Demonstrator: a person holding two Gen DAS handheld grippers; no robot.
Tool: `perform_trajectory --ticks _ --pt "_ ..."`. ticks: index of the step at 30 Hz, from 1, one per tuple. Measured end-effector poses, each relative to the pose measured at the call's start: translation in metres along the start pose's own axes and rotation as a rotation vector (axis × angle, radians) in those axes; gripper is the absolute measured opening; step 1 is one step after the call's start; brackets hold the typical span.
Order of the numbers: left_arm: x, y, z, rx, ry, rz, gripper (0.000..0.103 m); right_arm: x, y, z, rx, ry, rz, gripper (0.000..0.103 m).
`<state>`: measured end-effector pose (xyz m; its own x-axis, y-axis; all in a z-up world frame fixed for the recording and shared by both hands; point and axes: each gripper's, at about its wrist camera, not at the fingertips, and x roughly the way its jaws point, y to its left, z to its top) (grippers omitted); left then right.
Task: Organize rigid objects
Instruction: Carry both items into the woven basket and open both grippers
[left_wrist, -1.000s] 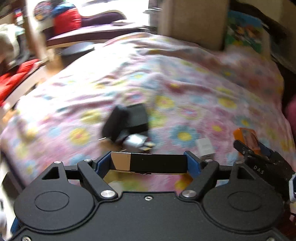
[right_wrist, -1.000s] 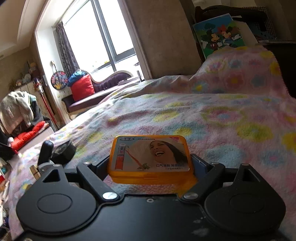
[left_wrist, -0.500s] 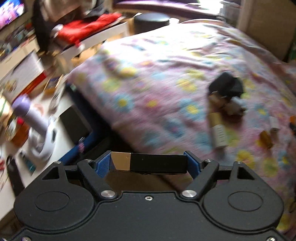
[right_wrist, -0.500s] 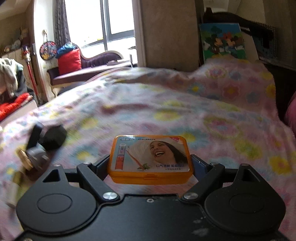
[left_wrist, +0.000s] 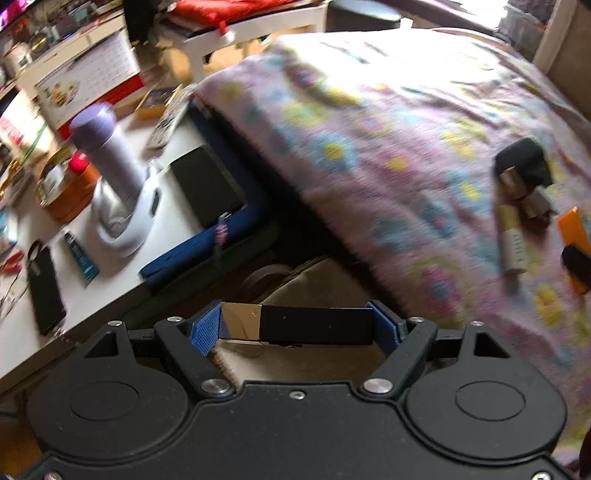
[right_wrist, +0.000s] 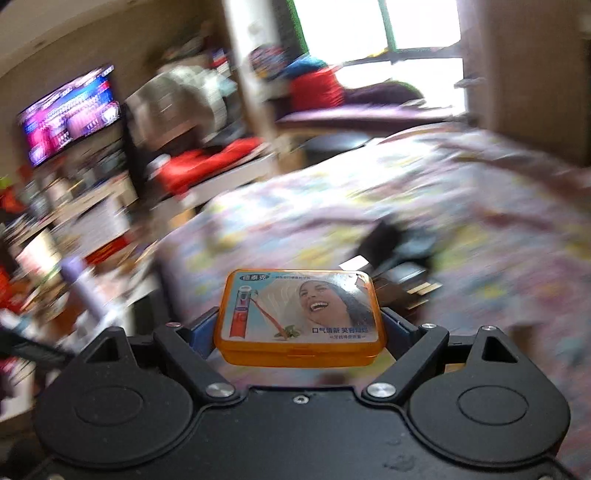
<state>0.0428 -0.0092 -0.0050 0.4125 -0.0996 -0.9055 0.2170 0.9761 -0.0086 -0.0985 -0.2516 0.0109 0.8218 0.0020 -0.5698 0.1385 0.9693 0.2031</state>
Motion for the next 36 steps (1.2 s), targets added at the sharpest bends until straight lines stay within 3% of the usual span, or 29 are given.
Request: perform_trajectory --ticks 2,6,14,19,32,34,36 --pt "0.007 0.007 -0.004 -0.015 0.026 0.014 0.077 0.005 0.023 -0.010 -0.031 0.048 0.044 0.088" --pt "0.014 0.017 -0.007 -0.048 0.070 -0.032 0.077 0.015 0.052 -0.030 -0.090 0.141 0.085 0.089" --pt "0.018 0.018 -0.010 -0.061 0.099 -0.045 0.077 0.031 0.069 -0.061 -0.159 0.309 0.104 0.089" --pt "0.023 0.017 -0.010 -0.062 0.130 -0.051 0.077 0.034 0.081 -0.078 -0.239 0.332 0.097 0.089" --pt "0.030 0.012 -0.012 -0.029 0.167 -0.023 0.077 0.043 0.074 -0.081 -0.202 0.400 0.106 0.089" --pt "0.029 0.010 -0.012 -0.021 0.163 -0.026 0.078 0.045 0.073 -0.081 -0.198 0.409 0.106 0.089" --pt "0.027 0.009 -0.012 -0.014 0.155 -0.032 0.086 0.046 0.073 -0.082 -0.197 0.416 0.102 0.089"
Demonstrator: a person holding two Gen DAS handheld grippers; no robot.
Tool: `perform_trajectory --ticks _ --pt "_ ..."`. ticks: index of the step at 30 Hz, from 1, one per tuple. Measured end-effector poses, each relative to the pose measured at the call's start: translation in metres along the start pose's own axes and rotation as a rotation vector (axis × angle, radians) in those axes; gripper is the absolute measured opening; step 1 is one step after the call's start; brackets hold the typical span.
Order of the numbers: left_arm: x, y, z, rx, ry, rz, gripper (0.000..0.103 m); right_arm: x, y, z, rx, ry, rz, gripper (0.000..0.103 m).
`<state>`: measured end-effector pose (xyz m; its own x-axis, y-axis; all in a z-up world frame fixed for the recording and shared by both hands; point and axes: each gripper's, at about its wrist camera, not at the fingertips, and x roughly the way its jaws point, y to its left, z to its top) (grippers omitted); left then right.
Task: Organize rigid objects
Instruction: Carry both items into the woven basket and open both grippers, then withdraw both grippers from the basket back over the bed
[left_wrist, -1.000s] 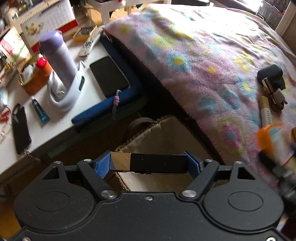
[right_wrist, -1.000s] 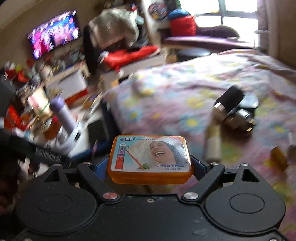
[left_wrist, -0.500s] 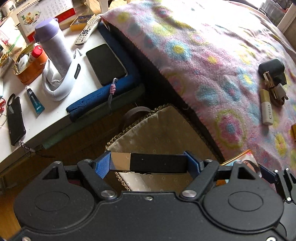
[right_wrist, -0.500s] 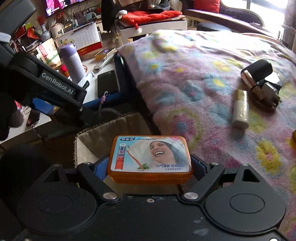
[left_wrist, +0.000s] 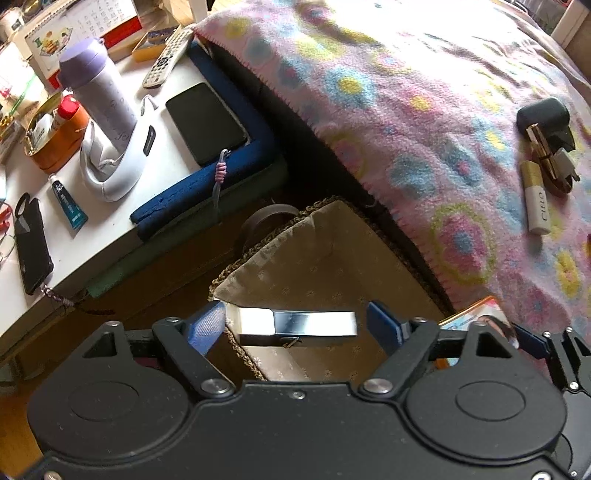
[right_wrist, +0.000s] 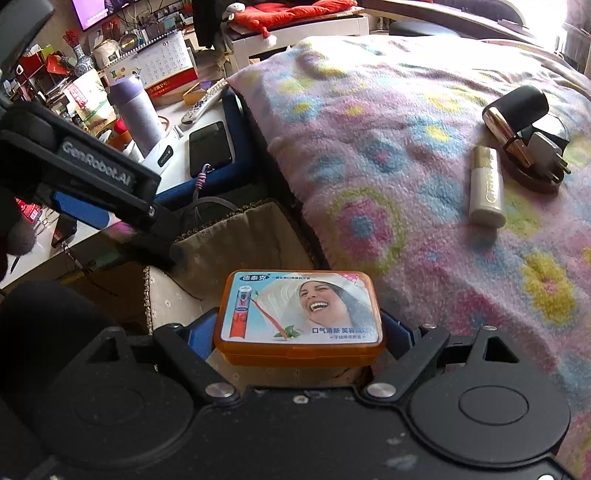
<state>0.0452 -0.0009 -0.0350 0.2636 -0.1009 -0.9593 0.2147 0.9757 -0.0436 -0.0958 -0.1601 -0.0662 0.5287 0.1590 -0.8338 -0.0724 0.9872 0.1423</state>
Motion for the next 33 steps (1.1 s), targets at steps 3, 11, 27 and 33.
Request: perform_trajectory --ticks 3,11,27,33 --pt "-0.0006 -0.0007 0.0005 0.003 -0.003 0.004 0.087 0.0044 0.0006 0.0010 0.001 0.010 -0.004 0.091" --pt "0.0030 0.0003 0.0016 -0.005 0.021 -0.004 0.087 0.0069 -0.0015 0.0005 0.000 0.020 -0.014 0.093" --pt "0.0088 -0.0013 -0.0005 0.001 0.050 0.011 0.087 0.0089 -0.0070 0.0004 0.022 0.033 -0.024 0.093" --pt "0.0092 -0.0018 -0.0006 0.003 0.053 0.015 0.087 0.0092 -0.0081 0.0005 0.024 0.032 -0.023 0.093"
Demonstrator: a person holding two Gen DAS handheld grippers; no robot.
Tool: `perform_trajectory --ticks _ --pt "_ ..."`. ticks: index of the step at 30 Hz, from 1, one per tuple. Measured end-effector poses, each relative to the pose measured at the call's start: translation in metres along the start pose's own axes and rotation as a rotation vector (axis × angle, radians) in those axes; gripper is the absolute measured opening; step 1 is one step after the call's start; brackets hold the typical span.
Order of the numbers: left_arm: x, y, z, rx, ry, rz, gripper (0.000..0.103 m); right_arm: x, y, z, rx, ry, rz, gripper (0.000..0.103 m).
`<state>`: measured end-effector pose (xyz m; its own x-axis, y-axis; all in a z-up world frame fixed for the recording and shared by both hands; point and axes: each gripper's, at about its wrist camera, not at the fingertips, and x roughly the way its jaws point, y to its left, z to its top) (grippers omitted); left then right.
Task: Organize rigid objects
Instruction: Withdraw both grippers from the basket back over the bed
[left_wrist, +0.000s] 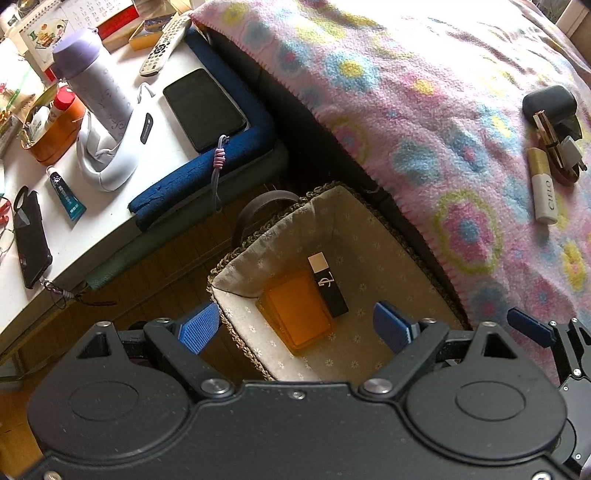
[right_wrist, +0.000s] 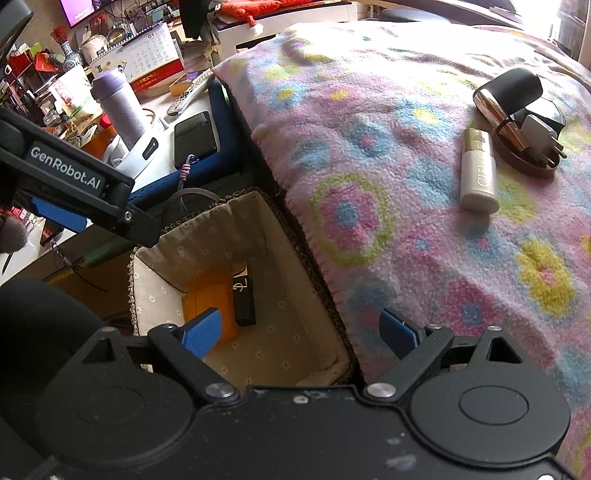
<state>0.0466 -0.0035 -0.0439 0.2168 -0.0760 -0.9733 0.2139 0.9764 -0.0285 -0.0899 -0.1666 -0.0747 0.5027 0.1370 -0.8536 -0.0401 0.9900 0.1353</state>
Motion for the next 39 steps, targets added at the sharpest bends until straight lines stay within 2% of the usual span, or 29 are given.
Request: perform_trajectory --ticks 11,17,33,39 --pt "0.001 -0.004 -0.001 0.023 0.005 0.003 0.087 -0.003 -0.009 0.001 0.021 -0.010 -0.015 0.093" --pt "0.001 -0.009 -0.001 0.053 0.008 0.003 0.087 -0.009 -0.021 0.002 0.026 -0.026 -0.050 0.093" --pt "-0.002 -0.020 -0.002 0.099 -0.032 0.027 0.087 -0.037 -0.091 0.005 0.111 -0.132 -0.181 0.093" --pt "-0.006 -0.027 -0.001 0.126 -0.069 0.043 0.088 -0.043 -0.125 0.003 0.158 -0.173 -0.244 0.093"
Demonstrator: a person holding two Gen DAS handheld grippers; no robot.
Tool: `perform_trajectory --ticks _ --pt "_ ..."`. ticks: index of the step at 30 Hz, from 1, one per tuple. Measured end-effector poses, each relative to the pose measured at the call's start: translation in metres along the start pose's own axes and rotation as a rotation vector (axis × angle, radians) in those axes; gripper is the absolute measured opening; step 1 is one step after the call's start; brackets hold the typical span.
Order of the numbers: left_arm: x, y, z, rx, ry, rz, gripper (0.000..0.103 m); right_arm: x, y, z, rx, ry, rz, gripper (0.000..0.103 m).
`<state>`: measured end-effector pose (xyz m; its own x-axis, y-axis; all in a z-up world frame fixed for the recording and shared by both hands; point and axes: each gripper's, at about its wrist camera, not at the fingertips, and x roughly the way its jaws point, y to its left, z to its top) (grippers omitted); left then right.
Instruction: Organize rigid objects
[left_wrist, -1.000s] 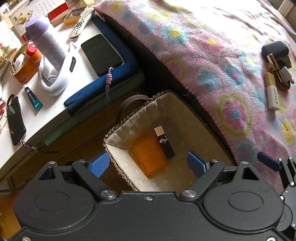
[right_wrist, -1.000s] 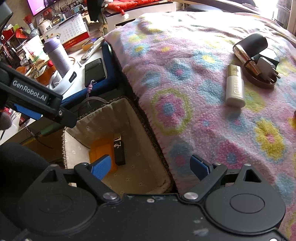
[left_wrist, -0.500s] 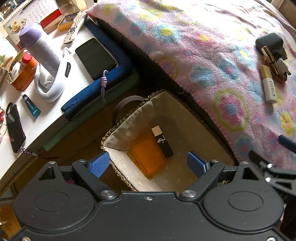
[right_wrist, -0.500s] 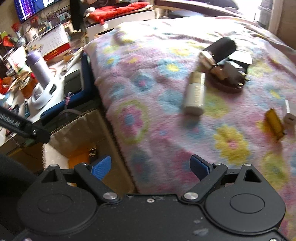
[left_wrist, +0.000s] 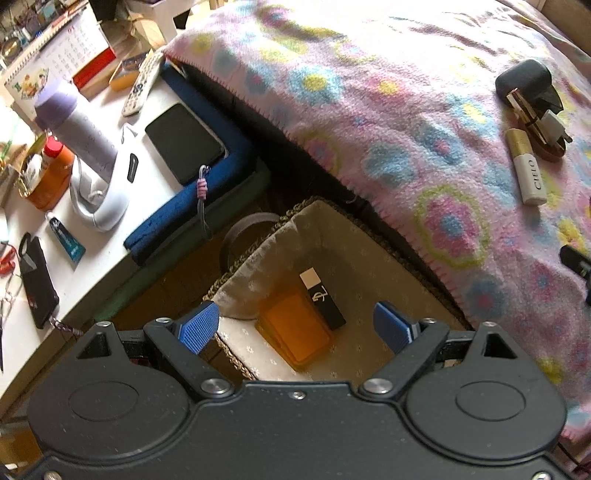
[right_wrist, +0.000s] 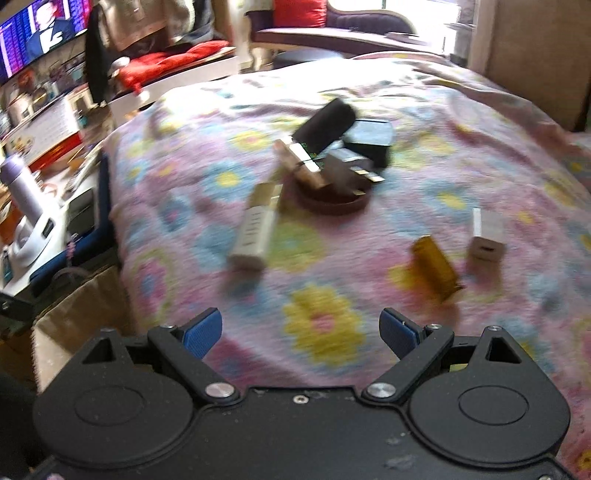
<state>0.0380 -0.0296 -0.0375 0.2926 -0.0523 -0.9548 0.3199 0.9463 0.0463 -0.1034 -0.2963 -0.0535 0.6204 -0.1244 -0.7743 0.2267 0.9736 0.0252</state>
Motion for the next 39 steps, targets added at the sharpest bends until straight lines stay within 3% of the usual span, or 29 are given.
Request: perform_trajectory --ticks 8,19,32,39 --pt "-0.008 -0.014 0.003 0.036 -0.047 -0.011 0.088 -0.010 -0.039 0.003 0.071 -0.064 -0.023 0.093" --pt "-0.012 -0.059 0.007 0.122 -0.045 -0.014 0.088 -0.021 -0.087 0.005 0.151 -0.134 -0.051 0.093" --pt "-0.008 -0.135 0.025 0.138 -0.074 -0.146 0.088 -0.037 -0.129 -0.002 0.159 -0.252 -0.190 0.093" --pt "0.005 -0.173 0.026 0.196 -0.098 -0.145 0.088 -0.022 -0.136 -0.011 0.147 -0.267 -0.154 0.093"
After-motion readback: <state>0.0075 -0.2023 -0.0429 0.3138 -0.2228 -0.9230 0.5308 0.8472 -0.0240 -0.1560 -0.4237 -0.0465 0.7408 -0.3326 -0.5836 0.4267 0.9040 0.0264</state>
